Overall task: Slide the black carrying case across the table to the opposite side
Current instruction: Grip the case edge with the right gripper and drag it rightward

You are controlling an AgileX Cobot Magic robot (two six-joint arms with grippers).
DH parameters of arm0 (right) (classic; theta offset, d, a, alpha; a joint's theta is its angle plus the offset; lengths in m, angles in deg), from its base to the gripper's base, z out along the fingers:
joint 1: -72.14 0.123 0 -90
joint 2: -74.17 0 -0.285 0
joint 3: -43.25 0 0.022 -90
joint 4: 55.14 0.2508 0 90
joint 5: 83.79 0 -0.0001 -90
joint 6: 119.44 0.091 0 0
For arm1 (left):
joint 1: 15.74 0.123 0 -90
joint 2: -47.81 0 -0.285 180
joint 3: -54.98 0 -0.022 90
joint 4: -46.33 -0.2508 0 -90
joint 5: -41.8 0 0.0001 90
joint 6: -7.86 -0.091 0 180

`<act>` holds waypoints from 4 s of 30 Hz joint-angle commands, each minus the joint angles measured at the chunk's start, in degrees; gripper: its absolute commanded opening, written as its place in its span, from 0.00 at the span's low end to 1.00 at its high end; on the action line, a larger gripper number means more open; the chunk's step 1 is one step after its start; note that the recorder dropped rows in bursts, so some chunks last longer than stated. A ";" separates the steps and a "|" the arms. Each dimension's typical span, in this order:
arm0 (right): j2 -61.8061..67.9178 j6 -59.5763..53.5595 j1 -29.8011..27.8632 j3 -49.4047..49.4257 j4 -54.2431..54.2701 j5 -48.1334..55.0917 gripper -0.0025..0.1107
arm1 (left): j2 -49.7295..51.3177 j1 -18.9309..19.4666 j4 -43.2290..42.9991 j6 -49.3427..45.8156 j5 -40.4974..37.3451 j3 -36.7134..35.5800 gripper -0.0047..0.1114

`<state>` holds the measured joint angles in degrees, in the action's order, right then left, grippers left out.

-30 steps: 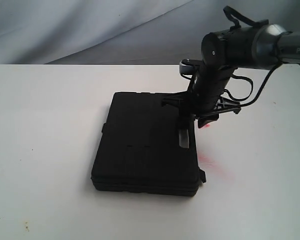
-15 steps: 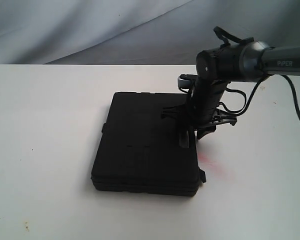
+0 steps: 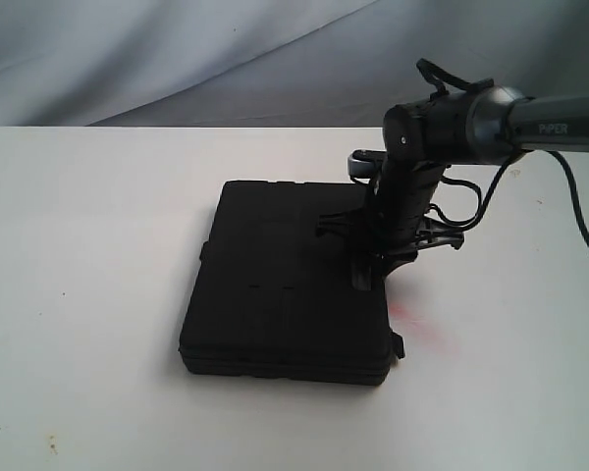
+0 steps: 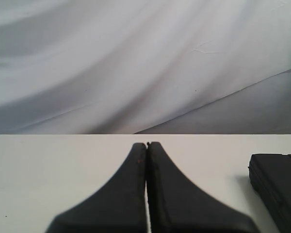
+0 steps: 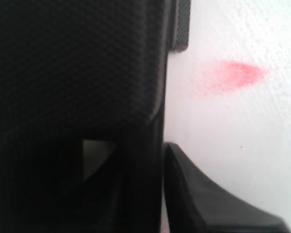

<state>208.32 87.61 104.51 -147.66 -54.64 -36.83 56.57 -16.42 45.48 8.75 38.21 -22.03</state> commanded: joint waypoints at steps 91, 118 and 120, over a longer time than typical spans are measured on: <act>-7.25 -22.53 -19.66 12.34 -0.50 -7.18 0.02 | -0.33 -0.04 -0.07 0.58 0.25 -0.21 0.04; -7.25 -24.69 -23.18 12.34 -0.50 -6.33 0.02 | -0.33 -0.04 -0.07 0.58 0.25 -0.21 0.04; -7.25 -24.70 -23.18 12.34 -0.50 -6.43 0.02 | -0.33 -0.04 -0.07 0.58 0.25 -0.21 0.04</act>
<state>201.85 63.75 82.04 -135.36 -53.31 -43.04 56.57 -16.42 45.48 8.75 38.21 -22.03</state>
